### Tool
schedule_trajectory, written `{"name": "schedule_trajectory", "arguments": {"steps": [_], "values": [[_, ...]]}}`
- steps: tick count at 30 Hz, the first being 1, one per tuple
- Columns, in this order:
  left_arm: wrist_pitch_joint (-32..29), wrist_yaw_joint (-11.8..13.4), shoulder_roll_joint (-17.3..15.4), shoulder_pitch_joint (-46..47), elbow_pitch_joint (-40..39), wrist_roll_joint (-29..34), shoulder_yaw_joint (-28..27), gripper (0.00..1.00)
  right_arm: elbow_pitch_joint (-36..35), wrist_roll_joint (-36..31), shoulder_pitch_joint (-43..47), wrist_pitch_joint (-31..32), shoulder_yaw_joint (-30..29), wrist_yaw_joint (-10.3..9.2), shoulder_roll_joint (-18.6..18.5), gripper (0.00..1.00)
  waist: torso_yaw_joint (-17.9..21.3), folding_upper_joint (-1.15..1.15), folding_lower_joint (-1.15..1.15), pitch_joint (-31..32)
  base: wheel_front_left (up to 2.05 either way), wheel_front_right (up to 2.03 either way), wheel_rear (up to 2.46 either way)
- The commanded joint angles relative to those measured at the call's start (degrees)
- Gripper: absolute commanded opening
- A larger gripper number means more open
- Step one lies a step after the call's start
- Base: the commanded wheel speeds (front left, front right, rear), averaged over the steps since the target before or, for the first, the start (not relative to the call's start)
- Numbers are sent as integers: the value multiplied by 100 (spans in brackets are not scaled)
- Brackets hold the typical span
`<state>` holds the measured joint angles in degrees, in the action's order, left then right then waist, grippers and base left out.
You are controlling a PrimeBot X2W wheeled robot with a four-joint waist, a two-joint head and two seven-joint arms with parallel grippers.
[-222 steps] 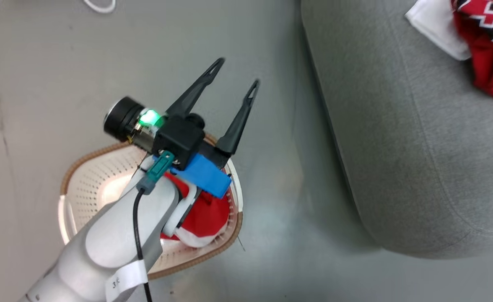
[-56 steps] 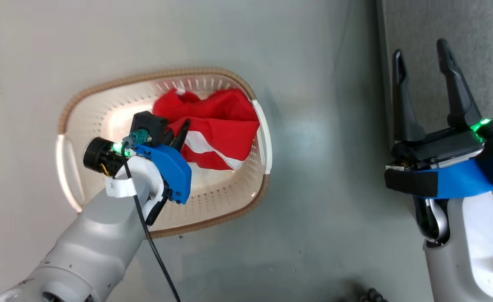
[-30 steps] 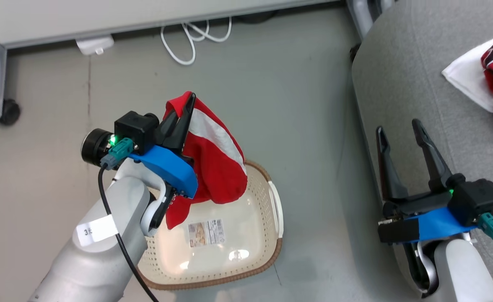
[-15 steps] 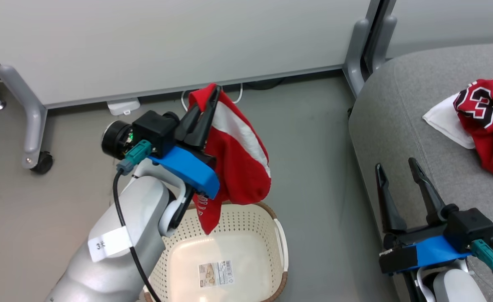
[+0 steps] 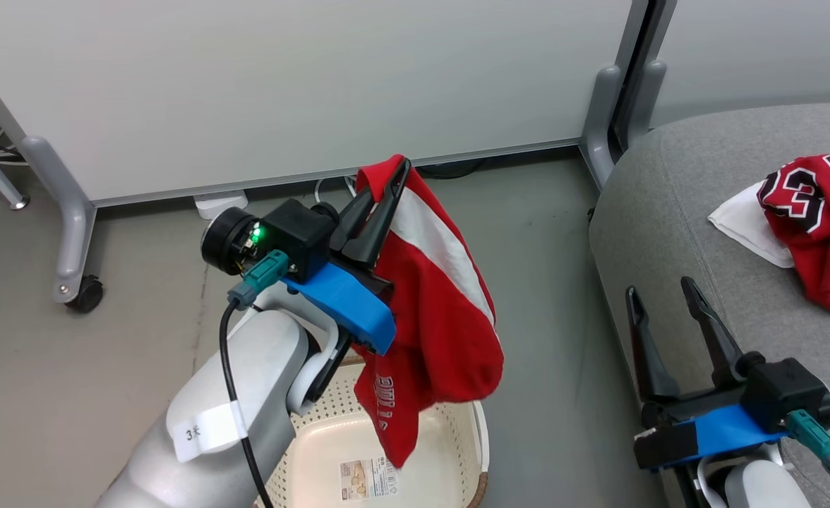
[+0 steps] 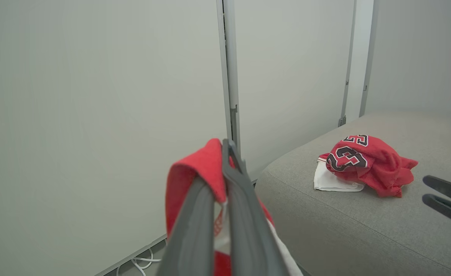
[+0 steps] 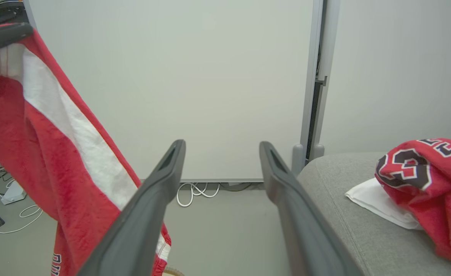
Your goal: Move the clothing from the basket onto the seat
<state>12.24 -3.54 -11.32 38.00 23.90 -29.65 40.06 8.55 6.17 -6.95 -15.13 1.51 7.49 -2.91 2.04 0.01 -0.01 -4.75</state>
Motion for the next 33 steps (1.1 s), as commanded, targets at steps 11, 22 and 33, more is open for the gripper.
{"name": "schedule_trajectory", "arguments": {"steps": [11,22,33], "values": [[-42,26,51,69,-192,56,153,0,38,-23,-863,-3,1000,1,-383,100,-160,-1,1,-52,0,0,0],[14,-2,187,176,-181,111,306,0,780,-13,-2104,-2,2272,1,-647,100,-421,-1,1,-127,0,0,0],[70,-47,358,361,-164,176,475,0,2037,-38,-2938,-3,2896,1,-497,100,-690,-1,1,-330,0,0,0]]}}
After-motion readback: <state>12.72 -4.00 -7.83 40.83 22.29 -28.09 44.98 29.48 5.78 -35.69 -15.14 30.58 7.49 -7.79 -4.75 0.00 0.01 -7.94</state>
